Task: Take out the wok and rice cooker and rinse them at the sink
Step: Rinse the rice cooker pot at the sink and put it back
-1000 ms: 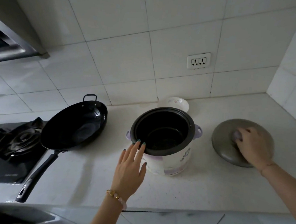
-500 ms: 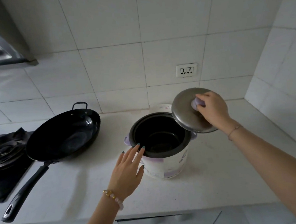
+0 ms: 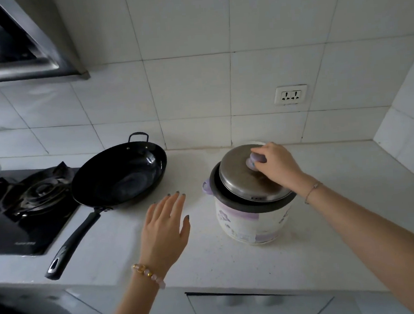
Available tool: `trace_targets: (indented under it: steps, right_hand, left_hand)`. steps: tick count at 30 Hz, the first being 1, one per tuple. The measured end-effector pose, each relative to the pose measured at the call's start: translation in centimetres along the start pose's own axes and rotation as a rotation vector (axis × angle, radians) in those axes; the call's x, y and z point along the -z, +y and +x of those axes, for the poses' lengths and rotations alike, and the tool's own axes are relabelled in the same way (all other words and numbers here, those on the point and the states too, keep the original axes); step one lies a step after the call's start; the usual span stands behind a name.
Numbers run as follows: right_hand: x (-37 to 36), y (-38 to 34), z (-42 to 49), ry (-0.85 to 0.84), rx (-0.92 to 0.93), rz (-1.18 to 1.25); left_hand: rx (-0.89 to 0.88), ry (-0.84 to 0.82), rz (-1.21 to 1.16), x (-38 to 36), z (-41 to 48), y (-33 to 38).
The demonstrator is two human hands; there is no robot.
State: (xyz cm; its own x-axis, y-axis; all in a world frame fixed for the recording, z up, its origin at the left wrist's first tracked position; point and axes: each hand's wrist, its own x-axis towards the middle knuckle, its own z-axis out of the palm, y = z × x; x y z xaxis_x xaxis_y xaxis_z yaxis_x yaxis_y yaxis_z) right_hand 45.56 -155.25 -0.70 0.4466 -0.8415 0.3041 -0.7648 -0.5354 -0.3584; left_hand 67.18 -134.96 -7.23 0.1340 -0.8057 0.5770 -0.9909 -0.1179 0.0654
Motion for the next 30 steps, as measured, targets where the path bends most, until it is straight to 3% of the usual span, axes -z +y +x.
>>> trace_targets:
  steps: [8, 30]
  right_hand:
    - [-1.4, -1.4, 0.7, -0.123, 0.004, 0.035]
    - [-1.2, 0.2, 0.7, -0.165, 0.018, 0.027]
  left_hand:
    - [0.062, -0.051, -0.007, -0.3, -1.6, -0.6]
    - [0.089, -0.121, 0.026, -0.7, -0.9, 1.3]
